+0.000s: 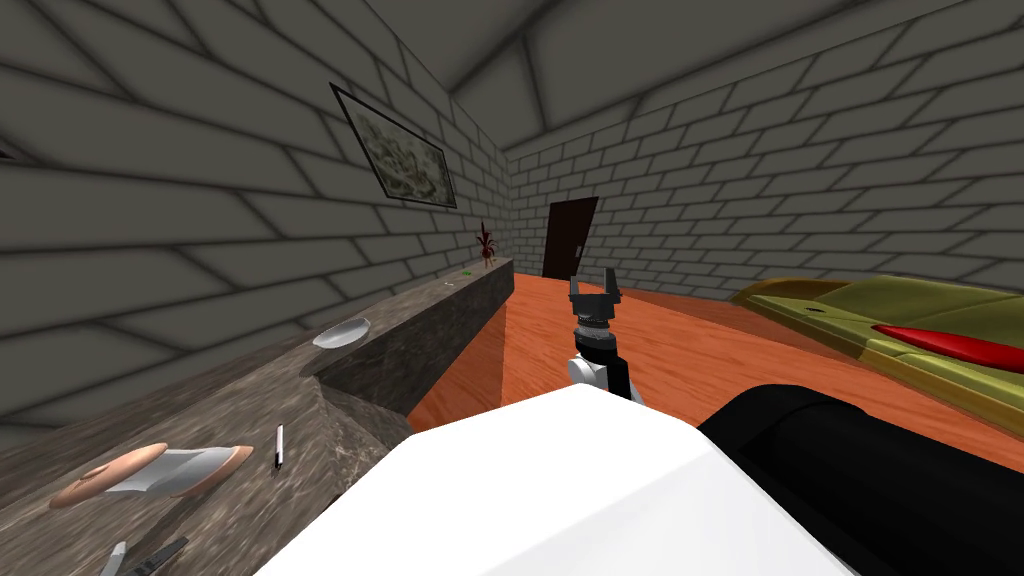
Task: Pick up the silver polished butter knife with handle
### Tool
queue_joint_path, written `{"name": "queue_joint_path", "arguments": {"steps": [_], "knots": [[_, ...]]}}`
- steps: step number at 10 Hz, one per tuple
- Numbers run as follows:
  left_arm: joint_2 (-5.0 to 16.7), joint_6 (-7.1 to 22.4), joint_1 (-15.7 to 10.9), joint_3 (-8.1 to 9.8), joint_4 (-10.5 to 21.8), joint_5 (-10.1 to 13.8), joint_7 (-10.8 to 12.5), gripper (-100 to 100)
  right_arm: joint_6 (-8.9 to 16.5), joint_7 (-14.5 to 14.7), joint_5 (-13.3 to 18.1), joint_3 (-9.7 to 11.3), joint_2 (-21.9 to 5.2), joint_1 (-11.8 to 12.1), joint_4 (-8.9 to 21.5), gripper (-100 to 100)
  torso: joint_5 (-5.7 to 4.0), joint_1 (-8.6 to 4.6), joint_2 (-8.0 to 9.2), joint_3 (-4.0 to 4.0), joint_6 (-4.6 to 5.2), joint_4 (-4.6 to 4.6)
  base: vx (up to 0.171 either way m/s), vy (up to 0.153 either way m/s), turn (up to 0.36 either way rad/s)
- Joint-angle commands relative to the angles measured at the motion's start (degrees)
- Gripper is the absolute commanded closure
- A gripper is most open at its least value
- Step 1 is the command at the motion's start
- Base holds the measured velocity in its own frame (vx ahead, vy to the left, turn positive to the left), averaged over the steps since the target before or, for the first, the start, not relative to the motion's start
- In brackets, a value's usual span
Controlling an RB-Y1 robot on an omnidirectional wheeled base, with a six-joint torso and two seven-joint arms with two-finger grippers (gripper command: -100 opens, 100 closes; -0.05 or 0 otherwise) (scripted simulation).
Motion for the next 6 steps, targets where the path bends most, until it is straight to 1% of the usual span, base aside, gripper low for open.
{"name": "queue_joint_path", "arguments": {"steps": [1, 2, 3, 4, 5, 6], "knots": [[-0.15, 0.96, -0.40, -0.37, 0.01, -2.51, 2.86, -100, 0.00, 0.00, 0.00, 0.00, 0.00, 0.00, 0.00, 0, 0.00, 0.00, 0.00, 0.00, 0.00, 0.00, -0.052, 0.014, -0.117], [-0.15, 0.96, -0.40, -0.37, 0.01, -2.51, 3.56, -100, 0.00, 0.00, 0.00, 0.00, 0.00, -0.01, 0.00, 0, 0.00, 0.01, 0.02, 0.01, 0.03, 0.00, -0.051, 0.013, -0.060], [-0.28, 1.75, -0.81, -0.73, 0.08, -4.70, 5.68, -100, 0.00, 0.00, 0.00, 0.00, 0.00, 0.00, 0.00, 0, 0.00, 0.01, 0.02, 0.01, -0.01, 0.00, -0.060, 0.016, -0.106], [-0.28, 1.75, -0.81, -0.73, 0.08, -4.70, 6.37, -100, 0.00, 0.00, 0.00, 0.00, 0.00, -0.01, 0.00, 0, 0.00, 0.02, 0.04, 0.02, 0.03, 0.01, -0.052, 0.015, -0.063], [-0.42, 2.54, -1.22, -1.09, 0.16, -6.90, 8.44, -100, 0.00, 0.00, 0.00, 0.00, 0.00, 0.00, 0.00, 0, 0.01, 0.02, 0.03, 0.01, -0.01, 0.01, -0.059, 0.016, -0.080], [-0.42, 2.54, -1.22, -1.09, 0.16, -6.90, 9.17, -100, 0.00, 0.00, 0.00, 0.00, 0.00, 0.00, 0.00, 0, 0.03, 0.06, 0.03, 0.02, 0.02, 0.00, -0.050, 0.011, -0.072]]}}
